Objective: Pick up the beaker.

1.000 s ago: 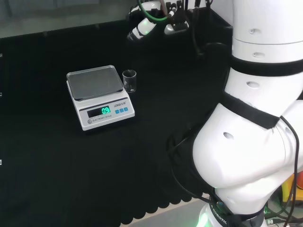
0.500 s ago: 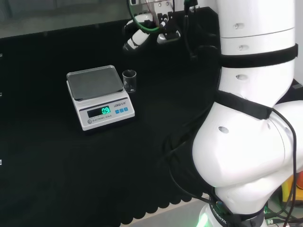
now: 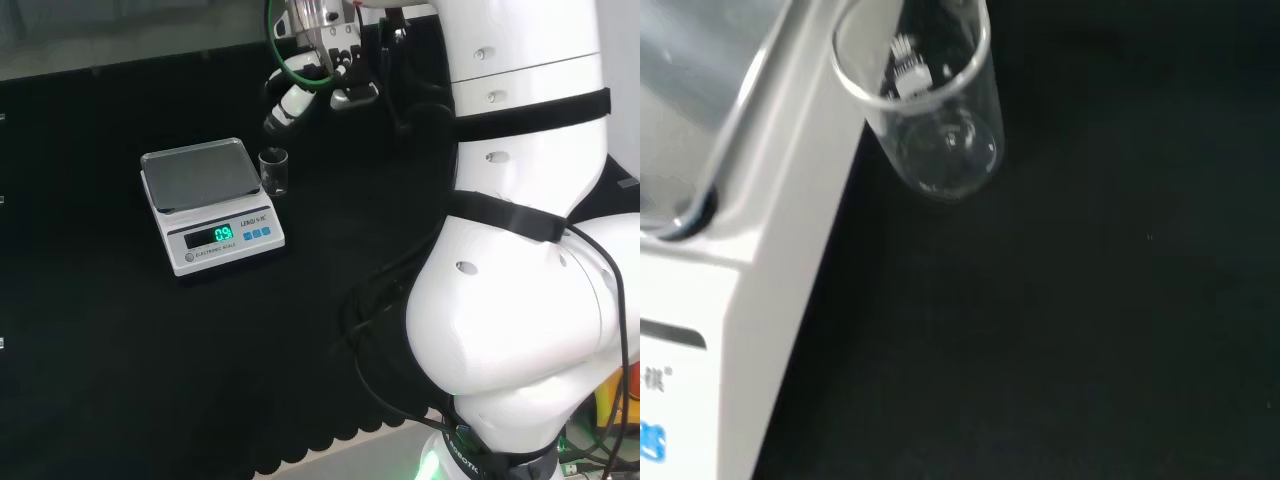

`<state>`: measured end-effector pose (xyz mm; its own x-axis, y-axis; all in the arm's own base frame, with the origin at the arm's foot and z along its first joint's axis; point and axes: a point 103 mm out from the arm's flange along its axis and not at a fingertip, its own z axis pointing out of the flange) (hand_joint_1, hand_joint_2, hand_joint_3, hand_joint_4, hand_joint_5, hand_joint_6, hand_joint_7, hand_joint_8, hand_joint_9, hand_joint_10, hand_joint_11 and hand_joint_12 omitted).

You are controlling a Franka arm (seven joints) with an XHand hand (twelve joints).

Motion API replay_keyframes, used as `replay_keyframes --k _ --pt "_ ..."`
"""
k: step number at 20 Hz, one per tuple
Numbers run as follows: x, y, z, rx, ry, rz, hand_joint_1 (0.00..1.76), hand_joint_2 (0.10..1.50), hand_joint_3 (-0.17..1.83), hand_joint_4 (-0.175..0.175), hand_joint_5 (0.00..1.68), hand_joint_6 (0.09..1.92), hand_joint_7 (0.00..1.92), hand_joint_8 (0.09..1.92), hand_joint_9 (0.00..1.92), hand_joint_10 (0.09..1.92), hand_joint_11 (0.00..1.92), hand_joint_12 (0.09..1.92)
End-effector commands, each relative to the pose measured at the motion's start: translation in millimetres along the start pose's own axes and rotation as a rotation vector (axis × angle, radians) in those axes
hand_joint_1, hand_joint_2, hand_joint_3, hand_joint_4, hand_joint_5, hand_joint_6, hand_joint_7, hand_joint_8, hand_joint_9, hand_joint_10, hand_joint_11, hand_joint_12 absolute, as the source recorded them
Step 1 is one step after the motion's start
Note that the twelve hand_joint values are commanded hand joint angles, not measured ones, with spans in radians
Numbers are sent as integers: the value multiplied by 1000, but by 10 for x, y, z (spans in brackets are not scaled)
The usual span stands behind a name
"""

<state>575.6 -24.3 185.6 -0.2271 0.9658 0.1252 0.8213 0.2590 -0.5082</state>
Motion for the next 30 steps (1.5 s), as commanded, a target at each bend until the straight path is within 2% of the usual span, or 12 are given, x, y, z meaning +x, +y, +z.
replay_keyframes --k 1,18,20,30 --pt "-23 2 134 34 -8 7 605 837 103 -68 221 87 16 805 1 970 231 1456" --pt "64 85 330 85 -44 -12 709 805 95 -72 200 87 12 807 1 973 236 1450" --pt "88 96 337 89 -57 -38 716 803 96 -72 200 87 12 808 2 974 239 1449" --pt "199 226 554 91 -90 2 725 794 104 -75 205 87 31 817 26 976 270 1435"
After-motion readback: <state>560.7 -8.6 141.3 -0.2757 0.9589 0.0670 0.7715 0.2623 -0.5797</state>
